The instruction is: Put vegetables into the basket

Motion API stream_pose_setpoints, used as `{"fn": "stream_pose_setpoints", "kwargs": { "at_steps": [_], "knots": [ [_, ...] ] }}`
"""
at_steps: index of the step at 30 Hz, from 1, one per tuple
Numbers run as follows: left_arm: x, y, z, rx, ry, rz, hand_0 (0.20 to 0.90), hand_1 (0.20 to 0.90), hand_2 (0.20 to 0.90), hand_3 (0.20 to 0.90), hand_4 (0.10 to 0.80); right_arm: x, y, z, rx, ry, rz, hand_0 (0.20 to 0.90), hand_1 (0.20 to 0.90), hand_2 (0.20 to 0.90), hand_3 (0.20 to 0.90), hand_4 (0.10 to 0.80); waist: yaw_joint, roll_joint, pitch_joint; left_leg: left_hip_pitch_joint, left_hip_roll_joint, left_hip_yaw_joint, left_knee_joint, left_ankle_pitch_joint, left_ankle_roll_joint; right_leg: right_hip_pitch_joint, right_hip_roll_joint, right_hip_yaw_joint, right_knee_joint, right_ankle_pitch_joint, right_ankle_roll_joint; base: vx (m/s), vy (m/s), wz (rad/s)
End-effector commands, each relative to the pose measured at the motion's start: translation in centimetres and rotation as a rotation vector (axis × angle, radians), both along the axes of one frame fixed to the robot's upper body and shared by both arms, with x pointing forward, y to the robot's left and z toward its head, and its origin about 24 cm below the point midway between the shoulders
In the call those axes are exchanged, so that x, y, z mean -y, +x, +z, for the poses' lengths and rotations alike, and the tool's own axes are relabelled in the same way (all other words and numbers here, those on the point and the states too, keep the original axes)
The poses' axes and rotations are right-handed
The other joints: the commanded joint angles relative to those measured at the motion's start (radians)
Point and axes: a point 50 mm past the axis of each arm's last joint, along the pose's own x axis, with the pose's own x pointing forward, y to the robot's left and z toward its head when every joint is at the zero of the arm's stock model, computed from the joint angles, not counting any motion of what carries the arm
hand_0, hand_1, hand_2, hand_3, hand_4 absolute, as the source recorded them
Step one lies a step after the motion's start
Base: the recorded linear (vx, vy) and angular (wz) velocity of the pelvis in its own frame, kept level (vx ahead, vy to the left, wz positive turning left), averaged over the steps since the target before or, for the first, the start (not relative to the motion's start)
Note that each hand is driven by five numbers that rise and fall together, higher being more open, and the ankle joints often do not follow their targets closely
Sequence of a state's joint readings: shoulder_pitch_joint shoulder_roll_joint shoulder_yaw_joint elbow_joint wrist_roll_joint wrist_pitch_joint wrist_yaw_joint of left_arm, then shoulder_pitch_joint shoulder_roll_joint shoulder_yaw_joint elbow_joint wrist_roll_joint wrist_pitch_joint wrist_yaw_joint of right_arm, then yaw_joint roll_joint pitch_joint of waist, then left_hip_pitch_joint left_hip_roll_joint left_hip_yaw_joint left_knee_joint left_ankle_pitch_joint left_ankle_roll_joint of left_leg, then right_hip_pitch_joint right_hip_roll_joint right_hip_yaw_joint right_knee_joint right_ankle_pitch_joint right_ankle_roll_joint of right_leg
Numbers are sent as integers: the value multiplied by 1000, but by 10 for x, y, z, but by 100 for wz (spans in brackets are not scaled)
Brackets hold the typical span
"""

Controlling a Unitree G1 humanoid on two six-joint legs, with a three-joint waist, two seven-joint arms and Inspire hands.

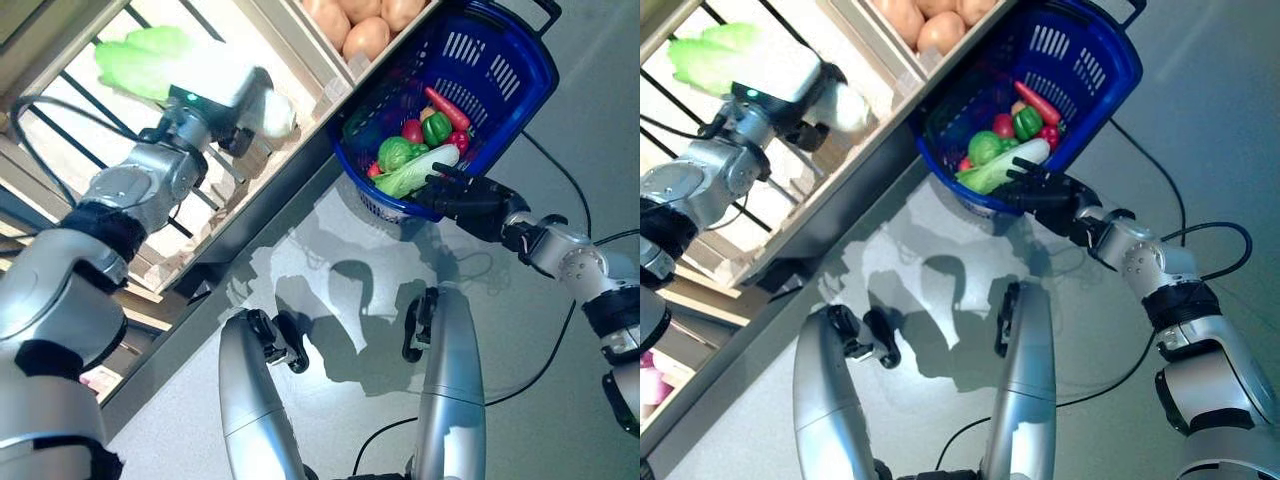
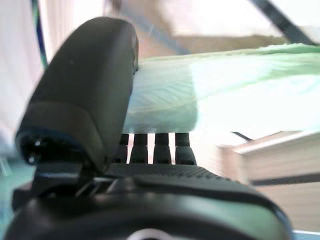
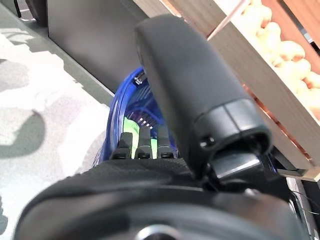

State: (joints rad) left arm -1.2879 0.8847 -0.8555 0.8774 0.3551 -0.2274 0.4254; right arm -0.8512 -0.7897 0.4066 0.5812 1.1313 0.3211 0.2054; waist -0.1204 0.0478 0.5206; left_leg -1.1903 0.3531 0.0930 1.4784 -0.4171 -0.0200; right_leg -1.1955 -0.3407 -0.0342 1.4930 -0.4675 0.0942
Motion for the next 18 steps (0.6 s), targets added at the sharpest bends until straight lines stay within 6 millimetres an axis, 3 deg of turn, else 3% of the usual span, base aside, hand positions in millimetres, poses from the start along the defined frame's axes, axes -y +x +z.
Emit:
{"fn": "stream_pose_setpoints", "kwargs": {
  "at_steps": [1, 8, 12, 18],
  "knots": [
    [-22, -24, 50, 317, -290, -90, 300, 300, 300, 300, 400, -22, 4, 34, 252, 86, 35, 900, 900, 900, 900, 800, 8, -33, -27, 74, 18, -64, -179, 58, -92, 101, -86, 5, -203, 157, 13, -19, -7, 9],
    [-21, -31, 38, 366, -599, -272, 300, 300, 300, 300, 400, -49, 3, 41, 413, -65, 104, 900, 900, 900, 900, 800, 21, -32, -64, 220, 5, -21, -289, 75, -86, 244, -68, -28, -296, 148, -1, 3, -8, 6],
    [-22, -36, 29, 368, -715, -362, 300, 300, 300, 300, 400, -54, 1, 43, 479, -143, 113, 900, 900, 900, 900, 800, 27, -31, -89, 299, -5, -5, -349, 87, -87, 321, -58, -45, -341, 141, -11, 37, -26, 3],
    [-24, -38, 9, 278, -1017, -532, 300, 300, 300, 300, 400, -66, -4, 32, 525, -238, 101, 900, 900, 900, 900, 800, 40, -33, -147, 502, -41, 32, -549, 134, -75, 508, -37, -86, -493, 160, -24, 65, -37, 5]
  ]
}}
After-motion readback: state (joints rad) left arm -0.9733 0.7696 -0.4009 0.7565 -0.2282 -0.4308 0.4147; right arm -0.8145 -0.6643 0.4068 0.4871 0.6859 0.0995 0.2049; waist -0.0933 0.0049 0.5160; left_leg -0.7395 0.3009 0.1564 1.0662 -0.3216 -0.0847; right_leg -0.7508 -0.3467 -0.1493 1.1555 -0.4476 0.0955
